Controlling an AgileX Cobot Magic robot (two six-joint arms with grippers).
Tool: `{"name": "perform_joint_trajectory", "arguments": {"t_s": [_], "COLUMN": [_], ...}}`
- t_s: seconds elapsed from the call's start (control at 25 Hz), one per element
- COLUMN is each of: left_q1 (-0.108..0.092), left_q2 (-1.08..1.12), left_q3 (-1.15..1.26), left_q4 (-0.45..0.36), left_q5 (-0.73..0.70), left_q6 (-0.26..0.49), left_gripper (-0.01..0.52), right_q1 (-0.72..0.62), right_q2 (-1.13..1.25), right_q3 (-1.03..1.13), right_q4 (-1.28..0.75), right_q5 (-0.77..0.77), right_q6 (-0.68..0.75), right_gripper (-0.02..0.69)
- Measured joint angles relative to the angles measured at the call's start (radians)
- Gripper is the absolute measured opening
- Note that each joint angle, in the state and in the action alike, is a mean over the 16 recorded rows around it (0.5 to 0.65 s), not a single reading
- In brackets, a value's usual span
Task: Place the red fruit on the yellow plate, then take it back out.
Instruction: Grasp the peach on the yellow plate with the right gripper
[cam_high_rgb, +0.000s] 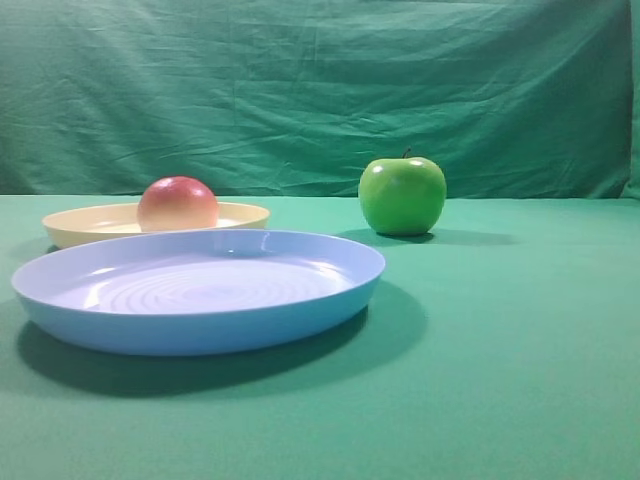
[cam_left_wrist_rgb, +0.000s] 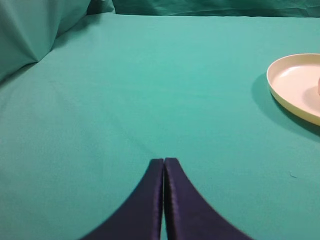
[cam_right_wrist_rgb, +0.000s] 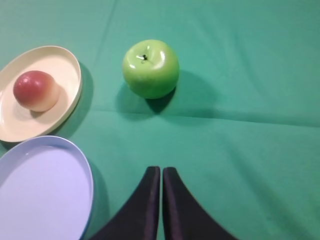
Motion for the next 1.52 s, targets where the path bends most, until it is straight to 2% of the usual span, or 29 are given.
{"name": "perform_joint_trajectory", "arguments": {"t_s": [0.32,0.64,0.76,0.96,1.32,1.52], "left_q1": [0.000,0.000,0.000,0.000,0.000,0.000], "left_q2": [0.000,0.000,0.000,0.000,0.000,0.000], "left_q3": [0.000,0.000,0.000,0.000,0.000,0.000], "left_q4": [0.000,0.000,0.000,0.000,0.000,0.000], "left_q5": [0.000,0.000,0.000,0.000,0.000,0.000], "left_q6": [0.000,0.000,0.000,0.000,0.000,0.000], "left_gripper": [0.000,0.000,0.000,0.000,0.000,0.000], "right_q1": [0.054,0.177,0.219,0.264,0.310,0.329], "right_q2": [0.131,0.412,0.529,0.709,0.970,1.076], "right_q3": [-0.155,-0.459,-0.583,-0.774,-1.032,-1.104], "right_q4": [0.021,-0.038,-0.059,-0.067,-0.037,-0.012], "right_q5": [0.096,0.240,0.268,0.283,0.279,0.254], "right_q6": [-0.100,-0.184,-0.194,-0.216,-0.285,-0.320], "right_gripper": [0.000,0.006,0.037,0.166,0.520,0.640]}}
